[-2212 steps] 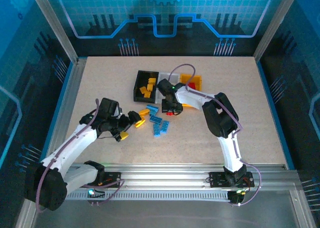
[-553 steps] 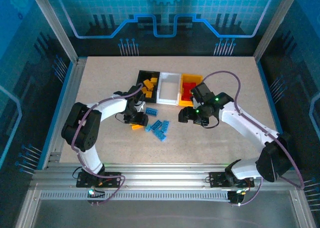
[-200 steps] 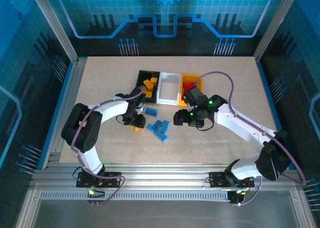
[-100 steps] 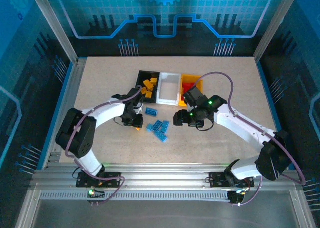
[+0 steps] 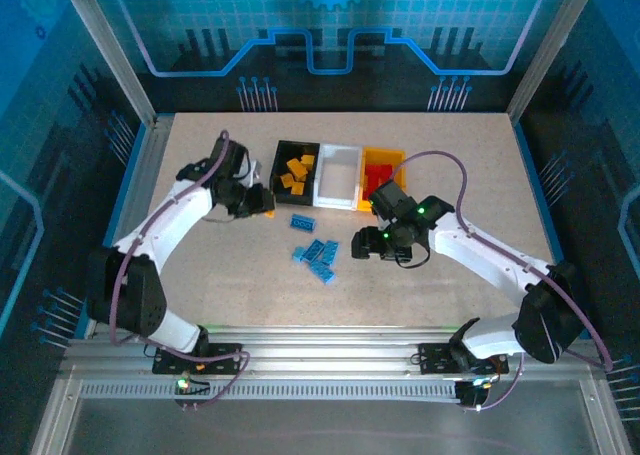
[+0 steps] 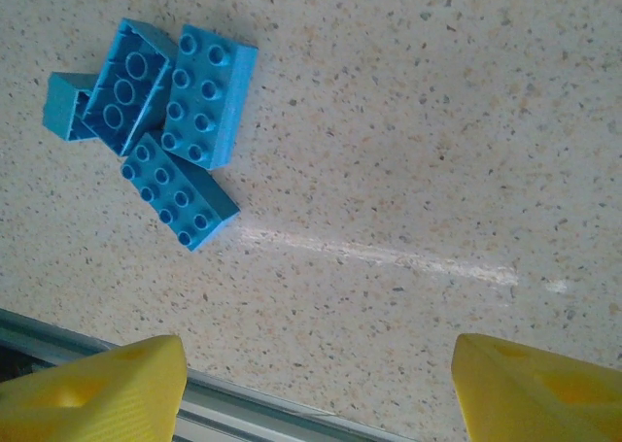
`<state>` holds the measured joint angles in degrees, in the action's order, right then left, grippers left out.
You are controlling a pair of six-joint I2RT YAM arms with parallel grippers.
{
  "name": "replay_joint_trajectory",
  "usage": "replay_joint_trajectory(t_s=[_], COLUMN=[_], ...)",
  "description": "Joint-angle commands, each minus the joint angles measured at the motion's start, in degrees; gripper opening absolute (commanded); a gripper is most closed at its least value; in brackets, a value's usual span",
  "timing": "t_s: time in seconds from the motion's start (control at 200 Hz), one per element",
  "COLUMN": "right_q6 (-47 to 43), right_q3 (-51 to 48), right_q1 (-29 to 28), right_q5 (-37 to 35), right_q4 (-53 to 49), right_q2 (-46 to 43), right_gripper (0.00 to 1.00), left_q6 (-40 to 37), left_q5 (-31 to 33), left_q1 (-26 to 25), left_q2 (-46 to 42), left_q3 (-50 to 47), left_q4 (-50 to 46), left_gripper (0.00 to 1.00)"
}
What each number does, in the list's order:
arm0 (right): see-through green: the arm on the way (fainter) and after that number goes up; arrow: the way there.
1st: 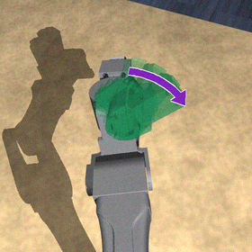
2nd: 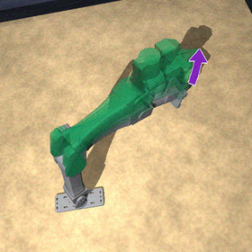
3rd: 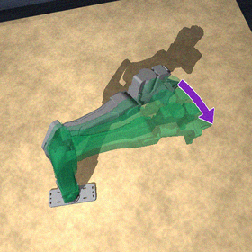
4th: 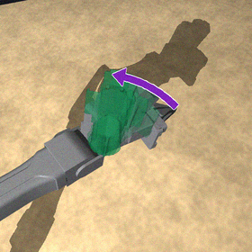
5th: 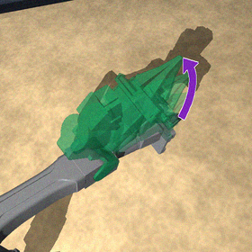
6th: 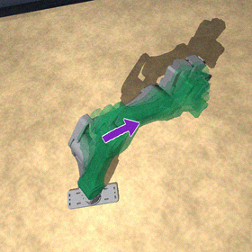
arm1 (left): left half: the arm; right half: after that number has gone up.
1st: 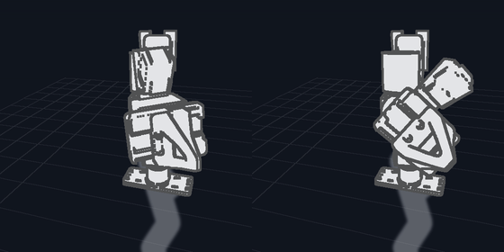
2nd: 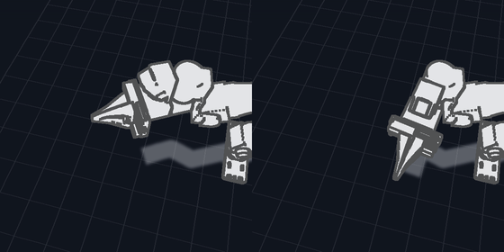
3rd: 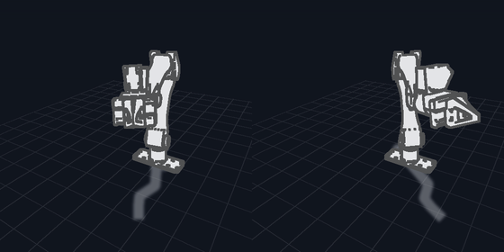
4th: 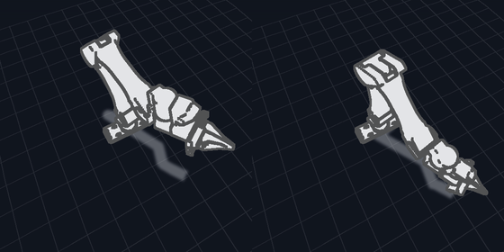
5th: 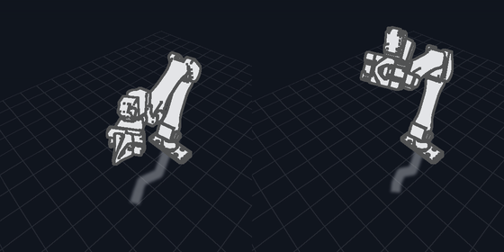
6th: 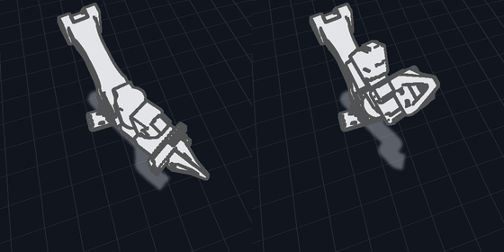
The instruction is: Sort the legos into containers by color
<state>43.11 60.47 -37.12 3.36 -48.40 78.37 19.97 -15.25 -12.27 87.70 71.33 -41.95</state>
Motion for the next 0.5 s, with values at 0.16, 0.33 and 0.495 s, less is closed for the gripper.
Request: replay_joint_trajectory(t_s=[0.16,0.33,0.495], right_q6=[-2.1,-3.9,-4.8], right_q3=[0.1,1.0,1.3], right_q1=[-0.4,-0.2,-0.2], right_q5=[-2.7,-3.8,-3.7], right_q4=[-3.6,-5.7,-6.1], right_q2=[-1.9,-2.0,-0.9], right_gripper=[0.74,0.74,0.74], left_q6=[5.3,5.3,4.7], left_q5=[-5.6,-4.9,-3.8], left_q1=[0.1,0.1,0.3], left_q2=[18.2,27.6,29.6], left_q3=[19.0,28.6,30.5], left_q4=[1.5,-1.5,-2.6], left_gripper=[0.27,0.31,0.39])
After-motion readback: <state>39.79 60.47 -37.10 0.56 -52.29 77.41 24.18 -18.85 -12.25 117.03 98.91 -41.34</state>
